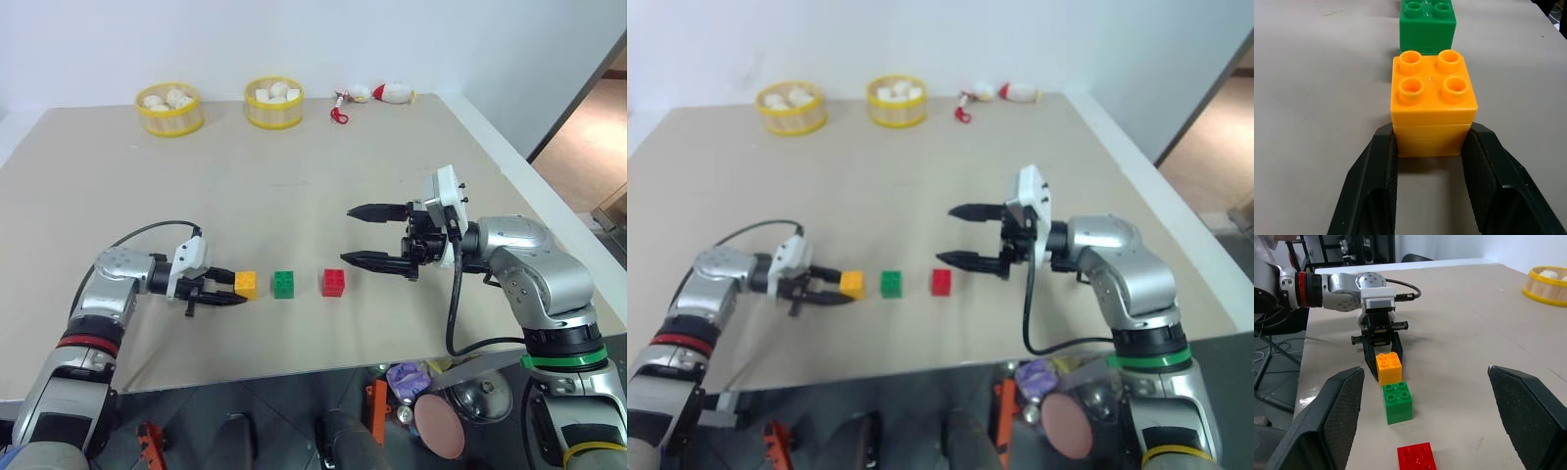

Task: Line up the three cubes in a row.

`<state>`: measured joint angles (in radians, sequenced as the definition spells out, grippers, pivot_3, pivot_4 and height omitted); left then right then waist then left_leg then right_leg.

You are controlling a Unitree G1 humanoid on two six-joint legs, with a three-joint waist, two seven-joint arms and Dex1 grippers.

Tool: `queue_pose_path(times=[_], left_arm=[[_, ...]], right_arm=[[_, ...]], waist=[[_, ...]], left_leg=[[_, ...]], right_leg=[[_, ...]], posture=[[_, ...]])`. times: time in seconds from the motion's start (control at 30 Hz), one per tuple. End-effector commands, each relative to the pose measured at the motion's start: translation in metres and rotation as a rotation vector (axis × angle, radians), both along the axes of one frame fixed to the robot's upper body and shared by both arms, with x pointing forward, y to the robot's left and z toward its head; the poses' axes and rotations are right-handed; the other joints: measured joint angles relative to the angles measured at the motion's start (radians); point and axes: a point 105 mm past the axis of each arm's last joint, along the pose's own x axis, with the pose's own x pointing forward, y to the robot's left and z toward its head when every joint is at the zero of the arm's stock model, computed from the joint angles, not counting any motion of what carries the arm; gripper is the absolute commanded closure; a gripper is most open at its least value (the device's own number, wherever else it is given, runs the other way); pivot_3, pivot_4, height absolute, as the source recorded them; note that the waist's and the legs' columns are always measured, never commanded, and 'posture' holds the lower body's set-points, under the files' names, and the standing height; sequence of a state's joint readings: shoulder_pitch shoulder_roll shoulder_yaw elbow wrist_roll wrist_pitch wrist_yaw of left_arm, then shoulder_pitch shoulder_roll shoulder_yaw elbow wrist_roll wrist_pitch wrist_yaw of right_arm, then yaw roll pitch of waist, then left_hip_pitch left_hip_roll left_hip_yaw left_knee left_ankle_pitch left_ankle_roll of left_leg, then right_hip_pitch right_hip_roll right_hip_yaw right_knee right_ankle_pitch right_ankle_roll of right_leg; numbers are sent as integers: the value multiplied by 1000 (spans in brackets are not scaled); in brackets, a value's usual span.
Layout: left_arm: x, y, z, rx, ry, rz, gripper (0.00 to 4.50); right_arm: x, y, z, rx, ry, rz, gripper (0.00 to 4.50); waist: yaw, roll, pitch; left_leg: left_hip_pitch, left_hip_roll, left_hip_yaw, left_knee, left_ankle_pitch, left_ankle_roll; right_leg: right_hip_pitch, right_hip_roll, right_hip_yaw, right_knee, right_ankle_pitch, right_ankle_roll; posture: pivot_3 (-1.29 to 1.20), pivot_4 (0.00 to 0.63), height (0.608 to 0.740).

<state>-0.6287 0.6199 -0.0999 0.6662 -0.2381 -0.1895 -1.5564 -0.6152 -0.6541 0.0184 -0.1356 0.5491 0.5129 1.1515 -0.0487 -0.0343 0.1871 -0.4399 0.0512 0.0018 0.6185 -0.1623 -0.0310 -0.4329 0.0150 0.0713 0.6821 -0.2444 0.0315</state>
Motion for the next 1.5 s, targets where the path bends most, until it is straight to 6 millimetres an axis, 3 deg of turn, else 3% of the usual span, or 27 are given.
queue_pose_path(times=[0.03,0.73,0.83,0.93,1.17,1.5], left_arm=[[-4,17,3,20,-14,40,3218],[-6,8,-8,12,-14,36,3218],[-3,11,-9,32,-23,47,1802],[2,13,-6,30,-66,78,879],[6,27,-3,58,-111,136,879],[0,78,9,73,-132,319,879]], right_arm=[[-3,2,15,19,-57,20,320],[1,4,18,12,-66,30,320],[1,4,19,13,-68,27,320],[2,3,19,15,-71,26,320],[4,5,22,24,-78,32,320],[8,9,26,26,-85,65,320]], waist=[[0,0,0],[3,0,0],[3,0,0],[3,1,-1],[2,1,-1],[-14,1,0]], left_leg=[[0,1,0,0,0,0],[1,2,0,2,0,0],[1,2,0,3,0,0],[3,2,0,3,1,1],[4,3,0,4,3,5],[13,11,0,2,4,6]], right_leg=[[0,1,0,0,0,0],[1,2,0,1,2,-1],[2,2,0,1,3,-1],[3,2,0,1,4,-2],[5,2,0,1,5,-7],[6,11,1,1,14,-18]], posture=[[0,150,740],[0,150,740],[0,150,740],[0,150,740],[0,150,740],[0,150,740]])
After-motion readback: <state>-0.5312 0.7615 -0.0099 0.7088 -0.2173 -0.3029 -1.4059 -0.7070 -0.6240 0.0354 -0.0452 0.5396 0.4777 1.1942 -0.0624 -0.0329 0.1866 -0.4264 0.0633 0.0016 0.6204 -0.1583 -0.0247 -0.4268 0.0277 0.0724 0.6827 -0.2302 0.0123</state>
